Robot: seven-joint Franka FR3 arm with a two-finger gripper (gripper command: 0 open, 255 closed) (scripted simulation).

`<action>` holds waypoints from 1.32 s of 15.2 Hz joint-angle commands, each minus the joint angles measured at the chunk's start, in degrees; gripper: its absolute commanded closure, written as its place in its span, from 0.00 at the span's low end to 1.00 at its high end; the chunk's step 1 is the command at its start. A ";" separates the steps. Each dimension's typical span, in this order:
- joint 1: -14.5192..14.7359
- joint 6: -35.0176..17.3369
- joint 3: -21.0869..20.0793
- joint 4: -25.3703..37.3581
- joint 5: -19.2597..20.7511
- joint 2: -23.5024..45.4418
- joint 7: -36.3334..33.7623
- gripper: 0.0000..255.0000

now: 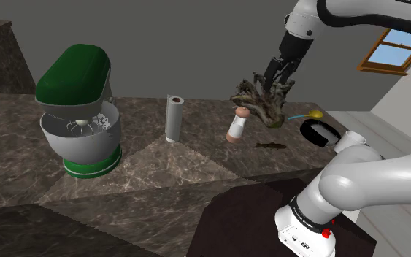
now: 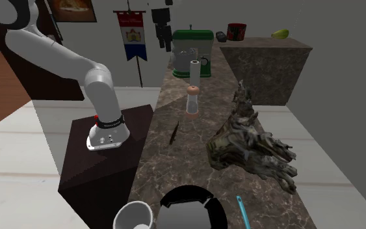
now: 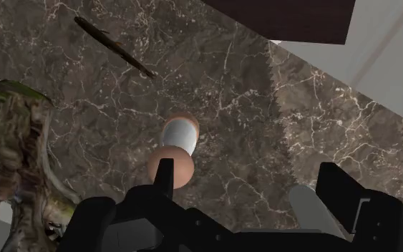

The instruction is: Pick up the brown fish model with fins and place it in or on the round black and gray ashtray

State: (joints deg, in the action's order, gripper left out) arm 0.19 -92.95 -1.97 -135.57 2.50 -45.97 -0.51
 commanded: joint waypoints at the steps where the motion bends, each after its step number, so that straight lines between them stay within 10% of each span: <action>1: 0.00 0.00 0.00 0.00 0.00 0.00 0.00 0.00; 20: -0.06 -25.11 26.80 -29.41 21.22 -3.54 44.15 0.00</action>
State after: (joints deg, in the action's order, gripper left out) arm 0.57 -116.65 23.08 -163.95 22.11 -49.81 40.83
